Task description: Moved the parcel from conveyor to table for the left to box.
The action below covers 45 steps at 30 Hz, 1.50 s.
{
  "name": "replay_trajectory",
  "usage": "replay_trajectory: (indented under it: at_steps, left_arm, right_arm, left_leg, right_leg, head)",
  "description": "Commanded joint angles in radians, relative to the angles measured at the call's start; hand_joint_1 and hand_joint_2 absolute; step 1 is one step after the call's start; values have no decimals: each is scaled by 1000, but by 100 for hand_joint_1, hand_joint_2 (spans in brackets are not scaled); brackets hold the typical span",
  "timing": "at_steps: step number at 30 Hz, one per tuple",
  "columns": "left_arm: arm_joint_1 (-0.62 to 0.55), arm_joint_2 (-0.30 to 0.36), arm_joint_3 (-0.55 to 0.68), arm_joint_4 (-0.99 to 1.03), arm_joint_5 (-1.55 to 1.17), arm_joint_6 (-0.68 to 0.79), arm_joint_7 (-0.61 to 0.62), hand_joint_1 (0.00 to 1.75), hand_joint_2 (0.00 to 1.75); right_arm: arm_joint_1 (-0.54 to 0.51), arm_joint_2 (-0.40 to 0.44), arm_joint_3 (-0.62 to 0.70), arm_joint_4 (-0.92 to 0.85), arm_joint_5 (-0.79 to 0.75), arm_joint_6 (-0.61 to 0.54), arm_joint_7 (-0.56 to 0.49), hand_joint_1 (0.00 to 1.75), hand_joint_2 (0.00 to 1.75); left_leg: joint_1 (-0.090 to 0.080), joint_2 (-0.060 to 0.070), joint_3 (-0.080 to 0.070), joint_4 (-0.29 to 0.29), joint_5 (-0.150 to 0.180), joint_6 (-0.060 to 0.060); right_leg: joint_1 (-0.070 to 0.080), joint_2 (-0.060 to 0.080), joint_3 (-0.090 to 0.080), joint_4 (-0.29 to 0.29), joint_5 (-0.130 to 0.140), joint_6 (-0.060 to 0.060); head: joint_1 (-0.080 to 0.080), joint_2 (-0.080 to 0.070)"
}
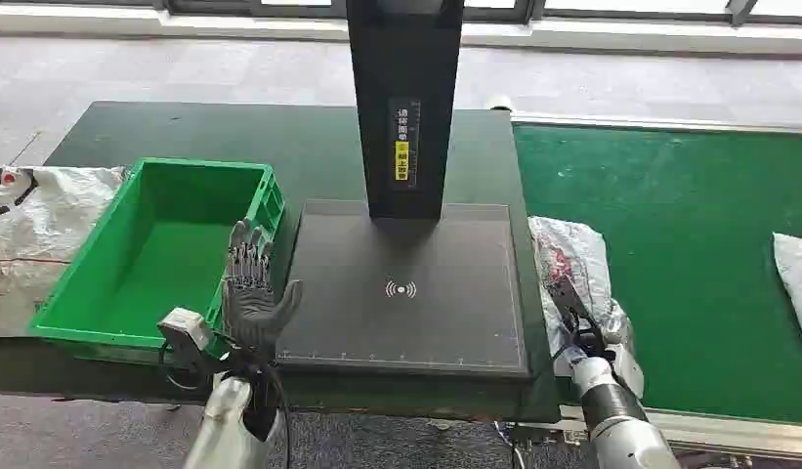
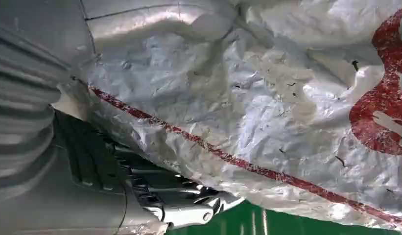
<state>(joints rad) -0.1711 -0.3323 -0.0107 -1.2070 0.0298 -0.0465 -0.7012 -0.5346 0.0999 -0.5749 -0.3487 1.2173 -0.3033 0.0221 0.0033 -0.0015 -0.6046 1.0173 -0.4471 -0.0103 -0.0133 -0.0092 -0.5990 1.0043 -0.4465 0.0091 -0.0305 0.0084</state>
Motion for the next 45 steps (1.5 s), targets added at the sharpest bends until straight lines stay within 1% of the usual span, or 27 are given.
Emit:
replay_trajectory:
  at_steps: [1, 2, 8, 11, 12, 13, 16, 21, 23, 24, 25, 26, 27, 28, 29, 30, 32, 34, 35, 36, 37, 38, 40, 41, 42, 43, 45]
  left_arm:
    - [-10, -17, 61, 49, -1, -5, 3, 0, 175]
    - [-11, -17, 59, 50, 0, -6, 3, 0, 175]
    - [-17, -17, 55, 57, 1, -5, 3, 0, 175]
    - [-7, -17, 53, 43, 5, 6, 3, 0, 175]
    - [-1, -17, 53, 37, 5, 8, 3, 0, 175]
    - [5, -17, 53, 29, 6, 12, 3, 0, 175]
    - [26, -17, 58, 6, 2, 10, 3, 0, 175]
    - [24, -17, 59, 8, 2, 9, 3, 0, 175]
    - [24, -17, 62, 10, 1, 8, 3, 0, 175]
    - [23, -17, 64, 11, 0, 5, 3, 0, 175]
    - [22, -17, 66, 14, -2, 0, 3, 0, 175]
    - [22, -17, 66, 14, -2, -1, 3, 0, 175]
    - [17, -17, 67, 22, -2, -2, 3, 0, 175]
    - [14, -17, 68, 29, -2, -3, 3, 0, 175]
    - [14, -17, 68, 33, -3, -4, 3, 0, 175]
    - [15, -17, 65, 34, -7, -5, 3, 0, 175]
    - [15, -17, 62, 37, -8, -5, 3, 0, 175]
    - [12, -17, 60, 42, -10, -4, 3, 0, 175]
    - [10, -17, 61, 46, -9, -4, 3, 0, 175]
    - [10, -17, 61, 46, -9, -4, 3, 0, 175]
    - [-10, -17, 92, 61, -24, -20, 3, 0, 175]
    - [10, -17, 69, 46, -15, -11, 3, 0, 175]
    - [16, -17, 63, 40, -13, -9, 3, 0, 175]
    - [19, -17, 60, 37, -14, -8, 3, 0, 175]
    - [21, -17, 58, 35, -14, -4, 3, 0, 175]
    - [23, -17, 59, 34, -15, -5, 3, 0, 175]
    - [26, -17, 59, 30, -16, -4, 3, 0, 175]
  right_arm:
    - [-30, -23, 30, 61, 1, 8, 3, 175, 175]
    - [-30, -24, 35, 61, 6, 18, 1, 175, 175]
    - [-27, -19, 22, 41, 8, 0, -14, 175, 175]
    - [-28, -7, 12, 19, 5, -53, -43, 175, 175]
    - [-28, 1, 6, 4, 0, -88, -65, 175, 175]
    - [-26, 8, 2, -12, -6, -138, -91, 175, 175]
    - [-18, 49, -13, -103, -63, -287, -250, 175, 175]
    - [-12, 51, -9, -116, -63, -281, -245, 175, 175]
    - [24, 87, -2, -233, -137, -395, -407, 175, 175]
    - [61, 127, -8, -357, -121, -395, -426, 175, 175]
    - [100, 173, -8, -489, -127, -395, -477, 175, 175]
    - [114, 192, -16, -551, -122, -395, -499, 175, 175]
    - [158, 242, 6, -683, -133, -395, -535, 175, 175]
    - [204, 249, 58, -798, -156, -395, -543, 175, 175]
    - [225, 249, 78, -865, -176, -395, -566, 175, 175]
    - [285, 249, 150, -1008, -216, -395, -577, 175, 175]
    - [330, 249, 199, -1116, -264, -395, -616, 175, 175]
    - [402, 249, 294, -1250, -343, -395, -715, 175, 175]
    - [443, 230, 382, -1275, -346, -395, -702, 175, 175]
    - [443, 230, 382, -1275, -346, -395, -702, 175, 175]
    - [474, 249, 427, -1275, -346, -395, -720, 175, 175]
    - [451, 249, 477, -1211, -302, -395, -717, 175, 175]
    - [439, 249, 487, -1194, -284, -395, -711, 175, 175]
    - [436, 249, 499, -1181, -260, -395, -715, 175, 175]
    - [438, 249, 530, -1148, -249, -395, -720, 175, 175]
    - [433, 249, 538, -1132, -244, -395, -719, 175, 175]
    - [433, 249, 561, -1116, -227, -395, -711, 175, 175]
  left_leg:
    - [0, 2, 5, -3, 0, 0]
    - [0, 1, 3, -1, 0, 0]
    - [0, 1, 4, -2, 0, 0]
    - [0, 1, 4, -2, 0, 0]
    - [0, 1, 2, -1, 0, 0]
    - [0, 1, 4, -3, 0, 0]
    - [0, 4, 4, -2, -1, 0]
    - [0, 3, 1, -1, -1, 0]
    - [0, 2, 2, -1, -1, 0]
    - [0, 3, 3, -3, 0, 0]
    - [0, 3, 2, -2, -1, 0]
    - [-1, 2, 1, -1, 0, 0]
    - [0, 3, 2, -2, -1, -1]
    - [-1, 2, 0, -1, -1, -1]
    - [0, 3, 2, -2, -1, -1]
    - [0, 1, 1, -2, -1, -1]
    - [0, 0, 2, -1, -1, -1]
    - [0, -3, 1, -1, -1, -1]
    - [-1, -4, 0, -1, -1, 0]
    - [0, -5, -2, -1, -1, 0]
    - [0, -3, 2, -2, -2, 0]
    - [0, -2, 0, -1, -2, 0]
    - [1, 3, 3, -2, -3, -1]
    - [0, 1, 1, -2, -2, -1]
    - [1, 3, 3, -2, -3, -2]
    - [0, 1, 1, -2, -2, -1]
    - [1, 2, 4, -3, -2, -2]
  right_leg:
    - [0, 2, 4, -3, 0, -1]
    - [0, 2, 2, -2, 0, 0]
    - [0, 2, 3, -2, 0, -1]
    - [0, 1, 4, -2, 0, -1]
    - [0, 1, 1, -1, 0, 0]
    - [0, 2, 4, -3, 0, -1]
    - [0, 4, 3, -2, 0, -1]
    - [0, 3, 1, -1, 0, 0]
    - [0, 3, 1, -1, 0, -1]
    - [0, 3, 2, -2, 0, -1]
    - [0, 3, 2, -1, 0, -1]
    - [-1, 2, 0, 0, 0, -1]
    - [0, 3, 1, -1, 0, -1]
    - [-1, 3, -1, 0, 0, -1]
    - [0, 4, 1, 0, -1, -1]
    - [0, 2, 1, 0, -1, -1]
    - [0, 0, 1, 0, -2, -1]
    - [0, -3, 1, 1, -3, -1]
    - [-1, -3, 0, 1, -4, -1]
    - [0, -5, 0, 0, -3, 1]
    - [0, -3, 3, -1, -4, 0]
    - [0, -1, 1, 0, -3, 0]
    - [1, 4, 2, -1, -3, -1]
    - [0, 1, 1, 0, -3, 0]
    - [1, 4, 2, -1, -3, -1]
    - [0, 2, 1, 0, -3, 0]
    - [1, 3, 3, -3, -2, -1]
  head:
    - [0, 0]
    - [0, 0]
    - [0, 0]
    - [0, 0]
    - [0, 0]
    - [0, 0]
    - [0, 0]
    - [0, 0]
    - [0, 0]
    - [0, 0]
    - [0, 0]
    - [0, 0]
    - [0, 0]
    - [0, 0]
    - [0, 0]
    - [0, 0]
    - [0, 0]
    - [0, 0]
    - [0, 0]
    - [0, 0]
    - [0, 0]
    - [0, 0]
    - [0, 0]
    - [0, 0]
    - [0, 0]
    - [0, 0]
    - [0, 0]
